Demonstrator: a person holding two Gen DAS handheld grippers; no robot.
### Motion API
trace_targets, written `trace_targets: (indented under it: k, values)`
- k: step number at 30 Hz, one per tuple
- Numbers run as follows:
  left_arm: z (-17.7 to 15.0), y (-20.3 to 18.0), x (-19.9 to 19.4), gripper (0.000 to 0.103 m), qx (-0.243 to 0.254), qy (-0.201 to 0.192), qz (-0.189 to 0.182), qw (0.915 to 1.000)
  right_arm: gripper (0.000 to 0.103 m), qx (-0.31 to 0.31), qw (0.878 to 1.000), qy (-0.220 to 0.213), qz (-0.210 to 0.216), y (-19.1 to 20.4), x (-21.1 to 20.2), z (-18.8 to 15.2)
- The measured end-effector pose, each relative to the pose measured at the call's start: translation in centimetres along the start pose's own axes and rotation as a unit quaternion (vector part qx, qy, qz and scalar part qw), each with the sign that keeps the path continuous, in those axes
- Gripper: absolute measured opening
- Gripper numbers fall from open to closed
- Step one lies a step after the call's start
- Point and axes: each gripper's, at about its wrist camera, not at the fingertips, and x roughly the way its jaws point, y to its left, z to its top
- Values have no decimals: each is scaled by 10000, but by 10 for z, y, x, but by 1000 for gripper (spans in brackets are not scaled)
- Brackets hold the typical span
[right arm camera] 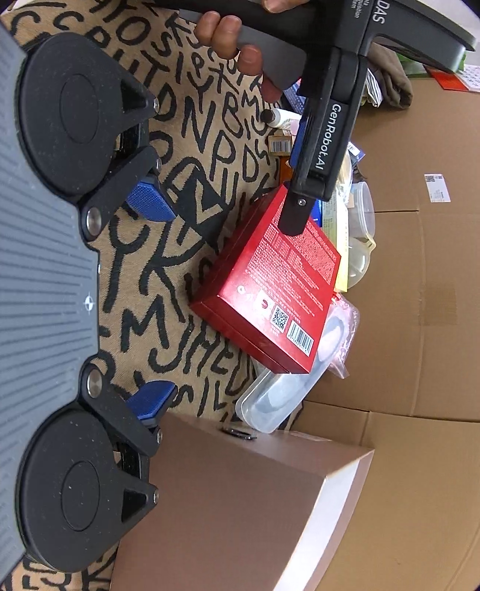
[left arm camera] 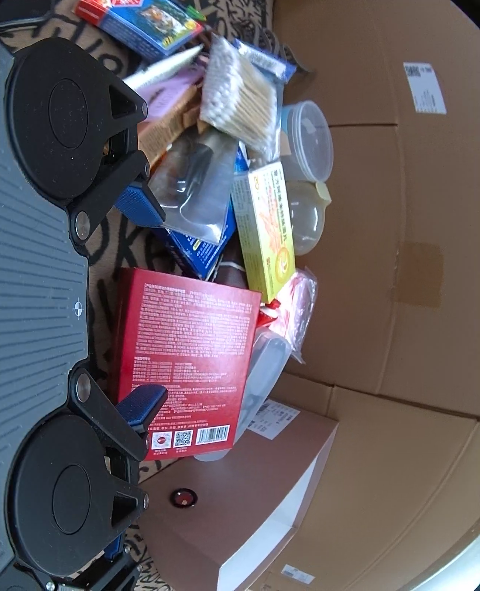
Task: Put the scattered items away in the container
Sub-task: 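Move both tools back toward the red box on the pile, then grasp the red box with the right tool while the left tool clamps its other side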
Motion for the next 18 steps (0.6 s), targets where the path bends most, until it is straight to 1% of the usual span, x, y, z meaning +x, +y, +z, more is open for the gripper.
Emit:
trace_targets:
  k: [5,7,8,11,14,16,18]
  values:
    - [0,0,6,94,107,85,-125,9998,92,-17,10000,40,-69,1,6,2]
    - [-2,2,8,89,75,187,-251,9995,91,31,9999,94,-57,-1,9,2]
    - [-3,3,9,89,48,250,-310,9992,91,61,9999,132,-52,-3,10,2]
    - [-5,5,13,91,-21,259,-346,9991,88,164,9997,198,-54,-5,13,3]
    - [-1,9,15,92,-139,256,-333,9990,85,180,9996,171,-92,-5,13,5]
    - [2,10,19,91,-150,305,-450,9984,83,158,9997,101,-137,-4,14,6]
    - [4,11,23,87,-142,354,-602,9975,82,139,9997,42,-171,-3,15,7]
